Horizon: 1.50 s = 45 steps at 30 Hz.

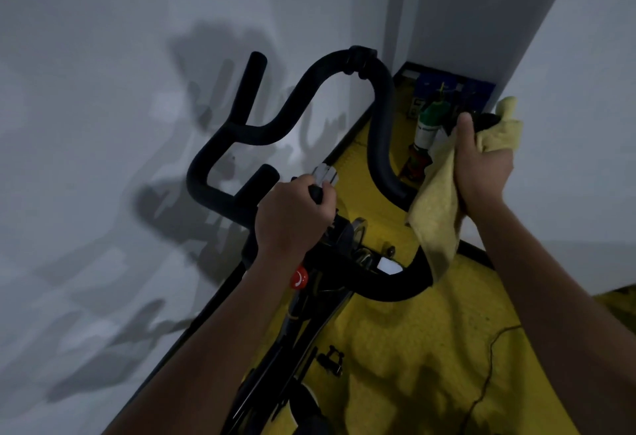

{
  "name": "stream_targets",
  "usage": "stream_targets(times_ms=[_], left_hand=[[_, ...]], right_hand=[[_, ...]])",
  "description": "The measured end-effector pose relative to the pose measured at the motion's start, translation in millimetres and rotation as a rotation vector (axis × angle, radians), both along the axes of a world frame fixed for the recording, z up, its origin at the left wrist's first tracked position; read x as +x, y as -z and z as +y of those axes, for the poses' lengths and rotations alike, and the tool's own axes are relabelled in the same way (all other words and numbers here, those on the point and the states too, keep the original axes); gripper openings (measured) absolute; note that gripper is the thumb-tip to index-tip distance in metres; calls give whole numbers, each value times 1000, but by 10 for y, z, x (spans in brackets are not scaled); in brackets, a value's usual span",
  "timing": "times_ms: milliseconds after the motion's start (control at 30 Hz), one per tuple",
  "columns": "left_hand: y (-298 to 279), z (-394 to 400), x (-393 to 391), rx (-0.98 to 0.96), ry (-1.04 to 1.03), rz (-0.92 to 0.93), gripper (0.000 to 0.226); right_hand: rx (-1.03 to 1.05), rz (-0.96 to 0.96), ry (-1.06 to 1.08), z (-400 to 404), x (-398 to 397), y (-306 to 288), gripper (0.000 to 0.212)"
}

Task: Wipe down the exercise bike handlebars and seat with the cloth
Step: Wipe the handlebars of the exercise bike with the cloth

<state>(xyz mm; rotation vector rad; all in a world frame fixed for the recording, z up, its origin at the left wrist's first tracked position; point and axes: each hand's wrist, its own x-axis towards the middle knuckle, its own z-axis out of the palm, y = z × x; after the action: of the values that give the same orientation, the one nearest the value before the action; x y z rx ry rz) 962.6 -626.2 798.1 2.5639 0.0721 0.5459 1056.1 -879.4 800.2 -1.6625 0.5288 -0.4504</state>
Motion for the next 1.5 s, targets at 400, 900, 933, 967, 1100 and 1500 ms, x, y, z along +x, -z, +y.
stream_targets(times_ms=[400, 900, 933, 967, 1100, 1500], left_hand=[[-17, -22, -61, -16, 7, -23, 45], [-48, 11, -66, -137, -85, -266, 29], [-46, 31, -57, -150, -81, -329, 22], [-39, 47, -54, -157, -80, -380, 14], [-63, 284, 57, -41, -178, -370, 12], [87, 958, 443, -98, -38, 173, 80]], right_hand=[[343, 323, -8, 473, -1228, 371, 52], [-385, 149, -166, 915, -1824, 489, 30], [-541, 123, -221, 865, -1831, 508, 34], [-655, 83, -267, 816, -1847, 512, 39], [-782, -60, -421, 694, -1927, 548, 45], [-1115, -18, -737, 1566, -1761, 307, 69]])
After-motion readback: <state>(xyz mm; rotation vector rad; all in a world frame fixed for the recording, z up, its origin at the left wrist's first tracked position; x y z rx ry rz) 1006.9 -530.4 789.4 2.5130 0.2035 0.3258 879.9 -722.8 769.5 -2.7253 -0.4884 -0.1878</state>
